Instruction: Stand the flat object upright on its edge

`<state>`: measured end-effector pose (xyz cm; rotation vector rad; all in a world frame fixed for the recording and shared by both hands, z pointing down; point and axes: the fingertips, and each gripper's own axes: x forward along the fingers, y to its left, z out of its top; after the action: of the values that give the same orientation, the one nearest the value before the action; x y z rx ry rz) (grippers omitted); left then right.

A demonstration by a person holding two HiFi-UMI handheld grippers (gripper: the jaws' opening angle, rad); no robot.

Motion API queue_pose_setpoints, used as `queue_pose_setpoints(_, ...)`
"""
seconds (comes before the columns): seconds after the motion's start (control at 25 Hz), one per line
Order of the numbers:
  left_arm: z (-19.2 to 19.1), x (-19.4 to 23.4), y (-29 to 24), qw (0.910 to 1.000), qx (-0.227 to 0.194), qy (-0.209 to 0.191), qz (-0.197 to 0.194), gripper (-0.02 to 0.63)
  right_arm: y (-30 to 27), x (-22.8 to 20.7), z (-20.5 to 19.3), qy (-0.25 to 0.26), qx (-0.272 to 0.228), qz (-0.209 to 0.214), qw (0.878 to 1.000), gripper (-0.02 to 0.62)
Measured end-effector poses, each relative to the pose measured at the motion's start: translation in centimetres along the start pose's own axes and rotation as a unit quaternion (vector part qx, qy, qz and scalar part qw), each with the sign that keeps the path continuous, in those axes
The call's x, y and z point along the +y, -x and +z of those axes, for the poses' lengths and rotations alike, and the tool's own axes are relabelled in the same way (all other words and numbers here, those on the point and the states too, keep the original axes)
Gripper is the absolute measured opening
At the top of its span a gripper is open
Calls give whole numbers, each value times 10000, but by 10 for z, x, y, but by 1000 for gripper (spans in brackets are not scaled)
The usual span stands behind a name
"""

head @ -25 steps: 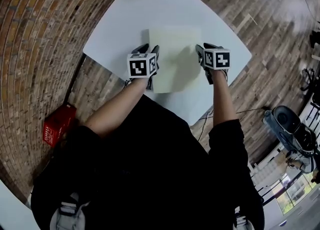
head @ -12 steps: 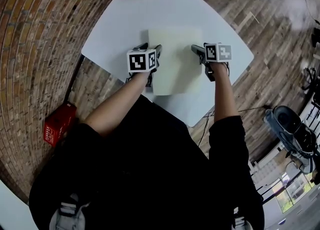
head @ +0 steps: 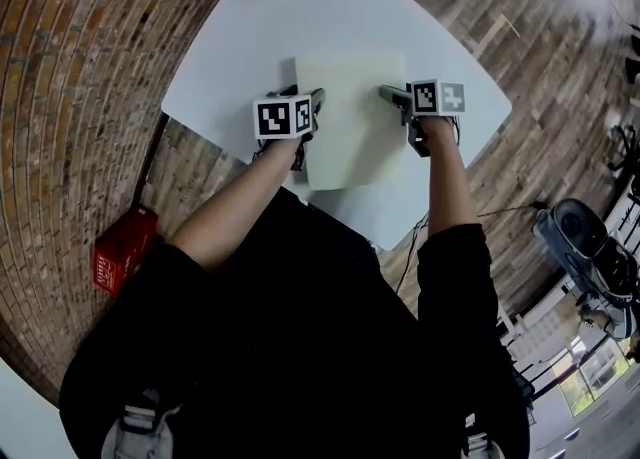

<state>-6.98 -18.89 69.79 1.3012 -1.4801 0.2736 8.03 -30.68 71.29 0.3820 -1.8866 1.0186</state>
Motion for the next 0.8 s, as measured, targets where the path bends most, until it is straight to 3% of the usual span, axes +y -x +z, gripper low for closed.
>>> queue_pose_setpoints(0.8, -1, 0, -2, 9995, -98, -274, 105, 250, 2, 5, -6, 37, -611, -411, 9973, 267)
